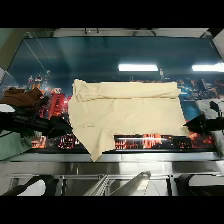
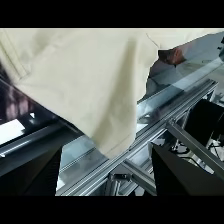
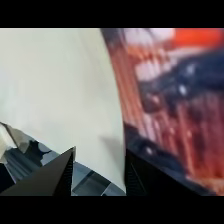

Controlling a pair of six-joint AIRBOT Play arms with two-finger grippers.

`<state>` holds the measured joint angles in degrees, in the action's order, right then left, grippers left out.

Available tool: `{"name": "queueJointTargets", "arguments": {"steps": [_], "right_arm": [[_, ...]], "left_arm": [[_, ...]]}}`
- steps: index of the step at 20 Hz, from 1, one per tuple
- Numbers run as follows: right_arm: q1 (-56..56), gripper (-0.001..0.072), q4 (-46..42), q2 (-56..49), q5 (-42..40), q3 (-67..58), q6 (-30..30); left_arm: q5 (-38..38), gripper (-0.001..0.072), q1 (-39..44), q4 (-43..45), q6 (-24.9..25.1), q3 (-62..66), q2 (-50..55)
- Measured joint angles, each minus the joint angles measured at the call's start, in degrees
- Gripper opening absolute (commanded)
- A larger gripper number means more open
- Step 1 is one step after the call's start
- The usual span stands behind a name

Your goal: Fold the shirts.

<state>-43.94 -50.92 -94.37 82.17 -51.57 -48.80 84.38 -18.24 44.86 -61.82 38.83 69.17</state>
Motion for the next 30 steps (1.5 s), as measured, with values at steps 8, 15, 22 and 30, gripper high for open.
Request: {"name": "queueJointTargets", "arguments": {"steps": [8,15,22,30], "right_arm": [[5.6,0.0021,-1.3,-3.0,-0.4,0.9,0.8],[6.2,0.0021,-0.5,-3.0,-0.7,0.9,0.9],[6.2,0.0021,1.0,-3.0,-1.4,1.0,1.0],[6.2,0.0021,1.2,-2.4,-1.0,1.0,1.2]], "left_arm": [[-0.1,0.0580,-6.9,0.5,-0.3,-2.5,-7.2],[-3.5,0.0581,3.2,0.4,-1.6,-2.6,4.5],[-8.4,0.0521,14.2,-2.2,-2.9,-2.6,16.3],[-14.4,0.0026,15.5,-7.3,0.0,-2.5,18.1]]}}
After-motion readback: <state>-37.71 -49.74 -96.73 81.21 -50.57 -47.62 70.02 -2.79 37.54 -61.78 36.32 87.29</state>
